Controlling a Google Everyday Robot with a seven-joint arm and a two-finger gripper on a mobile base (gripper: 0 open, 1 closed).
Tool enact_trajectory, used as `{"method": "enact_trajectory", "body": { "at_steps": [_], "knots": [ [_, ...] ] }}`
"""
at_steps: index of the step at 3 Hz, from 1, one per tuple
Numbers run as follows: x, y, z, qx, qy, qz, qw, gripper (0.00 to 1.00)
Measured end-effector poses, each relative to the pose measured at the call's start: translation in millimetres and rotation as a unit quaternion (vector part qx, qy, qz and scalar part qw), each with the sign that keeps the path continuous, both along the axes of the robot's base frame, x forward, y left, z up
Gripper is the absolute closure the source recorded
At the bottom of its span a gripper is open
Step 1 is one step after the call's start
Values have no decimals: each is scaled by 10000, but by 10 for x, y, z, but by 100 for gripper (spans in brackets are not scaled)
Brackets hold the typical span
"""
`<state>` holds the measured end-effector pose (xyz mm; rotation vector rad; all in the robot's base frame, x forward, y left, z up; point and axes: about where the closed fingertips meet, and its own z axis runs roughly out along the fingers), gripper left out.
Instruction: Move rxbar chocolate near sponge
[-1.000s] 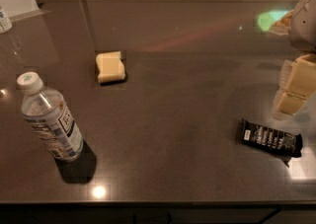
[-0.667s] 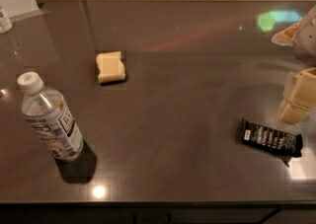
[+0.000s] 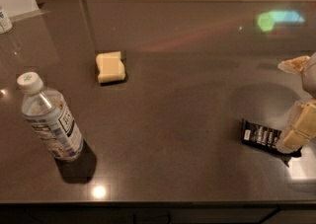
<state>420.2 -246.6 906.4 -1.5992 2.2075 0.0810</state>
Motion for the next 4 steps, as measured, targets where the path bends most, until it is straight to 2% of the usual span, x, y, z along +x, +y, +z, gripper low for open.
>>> {"method": "enact_trajectory", "body": {
  "at_steps": [2,4],
  "knots": [
    [-152,-47,-413,377,393,-167,9984,0],
    [-260,-86,-604,455,357,-193,9981,0]
  ]
}}
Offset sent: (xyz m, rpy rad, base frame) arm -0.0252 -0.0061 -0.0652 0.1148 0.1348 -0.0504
